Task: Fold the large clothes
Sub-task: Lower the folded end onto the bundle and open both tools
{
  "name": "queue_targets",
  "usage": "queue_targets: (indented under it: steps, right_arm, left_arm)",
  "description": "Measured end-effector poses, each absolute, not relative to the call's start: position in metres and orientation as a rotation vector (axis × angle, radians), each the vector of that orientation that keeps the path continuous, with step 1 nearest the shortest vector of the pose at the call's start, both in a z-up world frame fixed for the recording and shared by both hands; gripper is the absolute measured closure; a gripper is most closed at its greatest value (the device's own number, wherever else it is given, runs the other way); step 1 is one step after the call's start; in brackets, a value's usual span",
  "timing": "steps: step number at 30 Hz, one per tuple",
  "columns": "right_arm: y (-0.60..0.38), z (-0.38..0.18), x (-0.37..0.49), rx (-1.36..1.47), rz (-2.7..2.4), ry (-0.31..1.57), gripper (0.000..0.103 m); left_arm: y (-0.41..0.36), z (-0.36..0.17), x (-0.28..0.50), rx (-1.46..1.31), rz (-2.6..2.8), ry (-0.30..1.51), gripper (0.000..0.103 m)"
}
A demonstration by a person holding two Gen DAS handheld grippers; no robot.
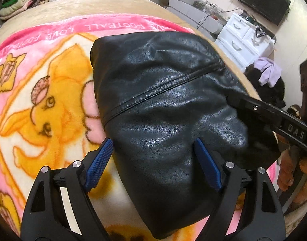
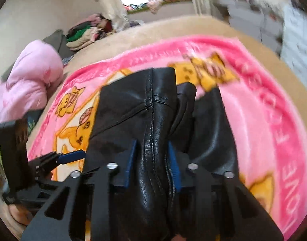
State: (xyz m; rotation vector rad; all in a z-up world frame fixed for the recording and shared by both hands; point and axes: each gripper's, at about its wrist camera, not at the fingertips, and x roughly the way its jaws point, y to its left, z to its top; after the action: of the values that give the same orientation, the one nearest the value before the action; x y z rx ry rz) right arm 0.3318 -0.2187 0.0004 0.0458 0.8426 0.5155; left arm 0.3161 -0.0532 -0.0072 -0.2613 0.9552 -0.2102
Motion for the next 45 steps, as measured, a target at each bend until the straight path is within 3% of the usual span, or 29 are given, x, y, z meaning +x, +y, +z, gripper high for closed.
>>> queue_targets:
  steps: [5,10,18,26,30,33,45]
  right_arm:
    - [-0.231,0.043,0.322,-0.001,0.542,0.687,0.079]
    - [-0.269,0.059,0.34,0.022,0.489,0.657,0.079]
    - [-0.321,-0.016,0.363,0.189,0.464,0.84,0.08]
    - [-0.326,-0.046,0.363,0.227,0.448,0.84,0.079]
    - [-0.328,-0.045,0.359,0.235,0.457,0.833,0.066]
    - [-0.339,-0.044,0.352,0.281,0.47,0.857,0.033]
    - [-0.365,-0.037,0.327,0.349,0.557,0.908,0.031]
  left_arm:
    - [-0.048,0.019,0.311,-0.259,-0.233,0.908,0.026]
    - [-0.05,0.027,0.316,-0.249,-0.234,0.9,0.024]
    - [-0.065,0.005,0.325,-0.264,-0.255,0.965,0.023]
    - [-0.072,-0.005,0.328,-0.261,-0.245,0.996,0.019]
    - [-0.073,-0.007,0.329,-0.268,-0.239,1.005,0.015]
    - [-0.074,-0.008,0.328,-0.281,-0.247,1.012,0.015]
    - [-0.094,-0.026,0.32,-0.387,-0.371,1.092,0.01]
